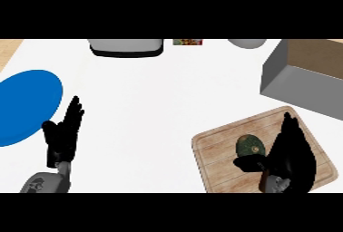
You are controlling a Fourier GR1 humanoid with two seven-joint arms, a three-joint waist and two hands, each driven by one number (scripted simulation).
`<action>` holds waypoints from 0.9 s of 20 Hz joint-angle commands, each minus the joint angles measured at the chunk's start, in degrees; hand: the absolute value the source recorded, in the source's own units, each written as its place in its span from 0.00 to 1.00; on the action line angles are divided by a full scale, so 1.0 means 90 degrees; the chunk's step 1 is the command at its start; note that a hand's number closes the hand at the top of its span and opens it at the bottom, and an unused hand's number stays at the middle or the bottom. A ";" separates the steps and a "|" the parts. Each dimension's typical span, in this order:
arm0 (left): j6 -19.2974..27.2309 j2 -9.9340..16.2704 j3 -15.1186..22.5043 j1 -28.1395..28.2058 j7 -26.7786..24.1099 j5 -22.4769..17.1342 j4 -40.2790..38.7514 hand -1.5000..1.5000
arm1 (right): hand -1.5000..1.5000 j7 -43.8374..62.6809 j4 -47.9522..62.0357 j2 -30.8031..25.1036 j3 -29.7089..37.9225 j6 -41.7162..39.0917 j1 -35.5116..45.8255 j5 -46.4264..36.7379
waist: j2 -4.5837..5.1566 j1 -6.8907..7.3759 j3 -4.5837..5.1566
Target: Pick the squash from the cutting board and place it in the cardboard box
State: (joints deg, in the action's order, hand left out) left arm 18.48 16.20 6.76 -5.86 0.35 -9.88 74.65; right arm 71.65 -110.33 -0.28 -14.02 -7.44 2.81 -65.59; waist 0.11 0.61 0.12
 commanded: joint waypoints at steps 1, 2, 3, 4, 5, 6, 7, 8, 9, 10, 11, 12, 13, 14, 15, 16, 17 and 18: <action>0.0035 -0.0092 -0.0005 -0.0050 0.0015 0.0032 -0.0093 0.50 | 0.00 0.1509 -0.0028 0.0029 -0.0051 -0.0550 0.0118 0.0007 | -0.0014 -0.0069 0.0001; -0.0161 0.0062 -0.0120 0.0148 -0.0163 -0.0077 -0.0069 0.50 | 0.00 0.1509 -0.0009 0.0029 0.0177 -0.0677 0.0141 0.0105 | -0.0014 -0.0034 0.0005; 0.0034 0.0034 -0.0094 -0.0106 0.0119 0.0021 0.0076 0.50 | 0.00 0.1508 0.0113 0.0029 0.0108 -0.0533 0.0181 0.0129 | -0.0015 -0.0039 -0.0004; -0.0053 -0.0021 -0.0005 0.0021 0.0046 0.0024 0.0020 0.50 | 0.00 0.1508 0.0070 0.0029 0.0298 -0.0821 0.0405 0.0265 | -0.0011 -0.0024 0.0001; -0.0138 0.0031 -0.0079 0.0139 -0.0135 -0.0008 -0.0024 0.50 | 0.00 0.1508 0.0127 0.0029 0.0159 -0.0682 0.0145 0.0176 | -0.0014 -0.0033 -0.0001; 0.0034 -0.0090 -0.0047 -0.0057 0.0024 0.0056 -0.0095 0.50 | 0.00 0.1508 0.0575 0.0029 0.0049 -0.0321 0.0372 0.0119 | 0.0006 0.0000 -0.0002; -0.0139 0.0135 -0.0146 0.0129 0.0133 -0.0057 0.0150 0.50 | 0.00 0.1508 0.0099 0.0029 -0.0027 -0.0370 -0.0027 0.0118 | -0.0030 -0.0033 -0.0005; 0.0070 -0.0164 -0.0069 -0.0045 -0.0191 0.0121 -0.0295 0.50 | 0.00 0.1508 0.0510 0.0029 0.0166 -0.0482 0.0379 0.0174 | 0.0010 -0.0042 0.0000; -0.0163 0.0067 -0.0221 -0.0082 -0.0064 -0.0042 -0.0160 0.50 | 0.00 0.1508 0.0758 0.0029 0.0133 -0.0345 0.0346 0.0176 | 0.0006 -0.0011 -0.0005; 0.0116 -0.0219 0.0033 0.0021 -0.0142 0.0193 -0.0071 0.50 | 0.00 0.1508 0.0715 0.0029 0.0162 -0.0313 0.0350 0.0289 | -0.0004 -0.0021 -0.0007; -0.0115 0.0046 -0.0172 -0.0171 0.0098 0.0030 -0.0152 0.50 | 0.00 0.1508 0.0564 0.0029 0.0117 -0.0475 0.0337 0.0235 | -0.0009 -0.0050 -0.0005; -0.0108 -0.0114 -0.0161 0.0097 -0.0393 0.0075 -0.0349 0.50 | 0.00 0.1508 0.0590 0.0029 0.0254 -0.0438 0.0434 0.0338 | -0.0004 -0.0042 -0.0004; 0.0067 -0.0237 -0.0033 -0.0065 -0.0170 0.0177 -0.0176 0.50 | 0.00 0.1508 0.0761 0.0029 0.0106 -0.0302 0.0448 0.0314 | -0.0007 -0.0033 -0.0006; -0.0089 -0.0047 -0.0232 -0.0327 0.0173 -0.0020 -0.0171 0.50 | 0.00 0.1508 0.0898 0.0029 0.0167 -0.0220 0.0409 0.0213 | -0.0004 -0.0044 -0.0009; -0.0202 0.0067 -0.0334 -0.0288 0.0067 -0.0054 -0.0264 0.50 | 0.00 0.1508 0.0929 0.0029 0.0064 -0.0181 0.0301 0.0300 | -0.0004 -0.0045 -0.0008; -0.0246 0.0076 -0.0266 -0.0145 -0.0114 0.0046 -0.0301 0.50 | 0.00 0.1508 0.0944 0.0029 0.0314 -0.0266 0.0636 0.0372 | -0.0004 -0.0029 -0.0007; -0.0071 -0.0106 -0.0183 -0.0075 -0.0080 0.0105 -0.0230 0.50 | 0.00 0.1508 0.0834 0.0029 0.0135 -0.0198 0.0449 0.0337 | -0.0014 -0.0040 -0.0007; -0.0109 -0.0032 -0.0219 0.0009 -0.0121 0.0100 -0.0106 0.50 | 0.00 0.1508 0.0788 0.0029 0.0225 -0.0244 0.0423 0.0335 | -0.0019 -0.0034 -0.0008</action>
State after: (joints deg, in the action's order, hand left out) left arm 17.53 15.85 5.00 -6.71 -0.25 -9.34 72.94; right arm 71.60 -103.34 -0.31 -11.58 -8.16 4.95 -63.11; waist 0.03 0.29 0.05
